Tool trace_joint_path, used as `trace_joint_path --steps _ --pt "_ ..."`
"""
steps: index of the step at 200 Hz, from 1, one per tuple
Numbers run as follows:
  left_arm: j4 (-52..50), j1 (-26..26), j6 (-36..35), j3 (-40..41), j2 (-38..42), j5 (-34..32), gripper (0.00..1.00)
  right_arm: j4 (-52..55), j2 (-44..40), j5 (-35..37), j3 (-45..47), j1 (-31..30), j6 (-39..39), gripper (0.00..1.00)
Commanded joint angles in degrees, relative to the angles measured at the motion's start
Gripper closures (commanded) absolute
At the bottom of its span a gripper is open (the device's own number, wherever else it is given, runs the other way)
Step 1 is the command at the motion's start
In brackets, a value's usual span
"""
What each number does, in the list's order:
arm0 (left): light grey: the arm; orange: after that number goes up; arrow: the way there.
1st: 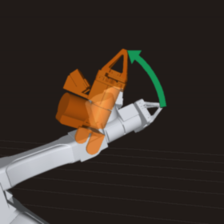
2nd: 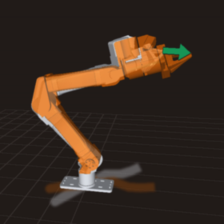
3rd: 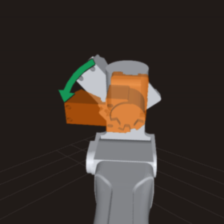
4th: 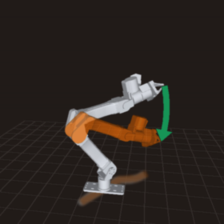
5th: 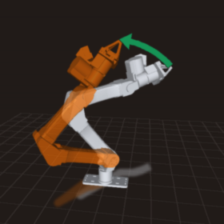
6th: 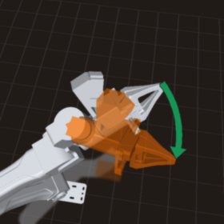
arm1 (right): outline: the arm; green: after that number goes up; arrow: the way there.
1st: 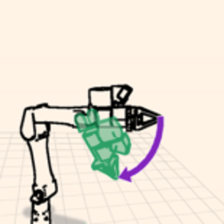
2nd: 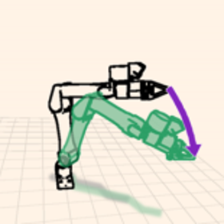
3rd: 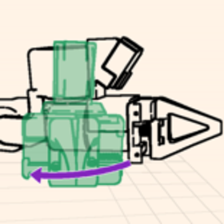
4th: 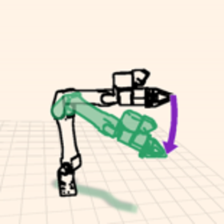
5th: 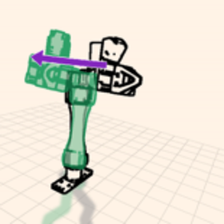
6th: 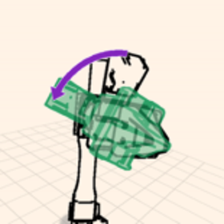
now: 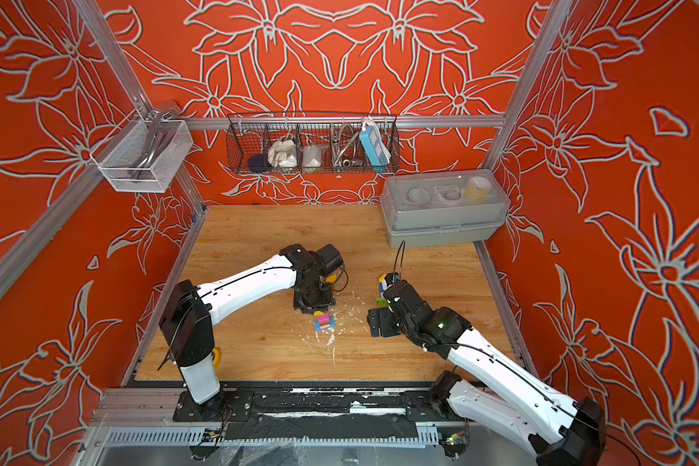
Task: Assemble the number 1 with lego
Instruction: Assemble the lego brick with the lego brick.
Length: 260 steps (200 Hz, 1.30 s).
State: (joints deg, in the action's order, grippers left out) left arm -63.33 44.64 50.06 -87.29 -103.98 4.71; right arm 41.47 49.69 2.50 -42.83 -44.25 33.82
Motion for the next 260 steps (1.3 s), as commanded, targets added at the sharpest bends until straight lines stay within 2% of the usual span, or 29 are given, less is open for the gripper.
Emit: trace_joint_path --steps 1,77,159,260 --pt "0.8 0.7 2.3 0.3 -0.2 -1.7 1.00 -0.6 0.2 -0.2 1.1 0.0 0.0 0.05" --pt "3.1 1.9 5.5 1.2 -1.4 -1.6 1.00 -1.6 0.1 -0.3 2.3 0.1 -0.4 0.05" --pt "4.2 3.0 5.3 2.3 -2.5 -1.4 1.00 -2.5 -0.6 -0.3 3.6 0.0 -0.5 0.05" --pt "-0.4 3.4 4.7 0.9 -2.8 -3.5 1.00 -3.7 -1.3 -0.2 4.5 0.0 -0.7 0.06"
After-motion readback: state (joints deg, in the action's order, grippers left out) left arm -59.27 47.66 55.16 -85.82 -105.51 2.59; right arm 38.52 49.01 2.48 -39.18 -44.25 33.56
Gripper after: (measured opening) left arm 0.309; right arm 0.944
